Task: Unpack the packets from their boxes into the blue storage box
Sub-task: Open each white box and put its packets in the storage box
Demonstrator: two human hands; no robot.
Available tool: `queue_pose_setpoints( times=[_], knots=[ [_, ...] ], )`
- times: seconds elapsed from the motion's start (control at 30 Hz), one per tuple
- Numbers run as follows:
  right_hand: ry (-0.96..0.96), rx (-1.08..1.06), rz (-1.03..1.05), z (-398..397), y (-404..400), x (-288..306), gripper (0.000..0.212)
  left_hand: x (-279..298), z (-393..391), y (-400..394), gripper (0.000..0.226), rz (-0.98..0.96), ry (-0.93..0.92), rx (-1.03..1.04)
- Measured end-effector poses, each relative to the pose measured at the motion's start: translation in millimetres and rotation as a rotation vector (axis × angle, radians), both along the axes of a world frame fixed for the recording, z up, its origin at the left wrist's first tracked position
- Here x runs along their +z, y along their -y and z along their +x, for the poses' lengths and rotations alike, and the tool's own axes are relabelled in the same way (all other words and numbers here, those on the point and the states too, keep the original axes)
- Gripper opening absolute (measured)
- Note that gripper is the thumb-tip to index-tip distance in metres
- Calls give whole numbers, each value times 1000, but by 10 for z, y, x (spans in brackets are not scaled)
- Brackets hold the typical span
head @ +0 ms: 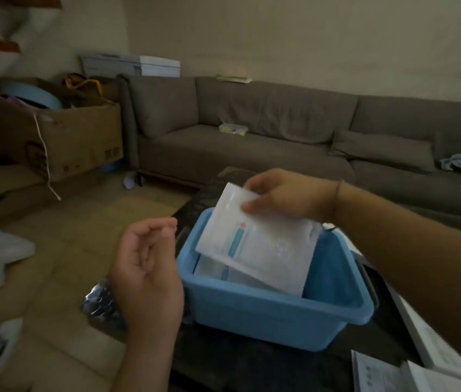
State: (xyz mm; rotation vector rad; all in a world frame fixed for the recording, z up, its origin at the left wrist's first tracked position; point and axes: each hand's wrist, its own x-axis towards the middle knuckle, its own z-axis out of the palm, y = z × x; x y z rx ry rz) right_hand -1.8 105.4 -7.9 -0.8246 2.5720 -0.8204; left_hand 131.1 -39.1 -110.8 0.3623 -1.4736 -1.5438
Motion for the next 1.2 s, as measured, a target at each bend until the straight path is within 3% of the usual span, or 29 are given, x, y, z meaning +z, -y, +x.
queue_pose_setpoints(
  times=[0.1,0.17,0.23,0.33,0.43,0.53,0.83,1.07,1.2],
  knots=[
    [-1,28,74,-47,191,-271,7,-20,14,22,10,-147,71,-91],
    [53,28,99,-47,240,-398,11,-70,2,38,8,-207,106,-129],
    [-10,50,122,-29,263,-504,17,-107,-12,42,8,-258,135,-166],
    [-212,91,151,45,267,-635,26,-117,15,148,37,-481,243,-330],
    [-286,137,236,86,232,-709,51,-73,87,329,53,-704,371,-527],
    [-197,185,346,95,210,-746,63,-85,95,396,65,-765,426,-583],
    [-212,256,332,151,298,-860,60,-156,32,317,68,-827,393,-549],
    [-199,221,324,75,236,-815,84,-129,57,343,65,-910,381,-556],
    [-184,262,330,88,235,-857,75,-135,37,328,59,-897,359,-515]
  ],
)
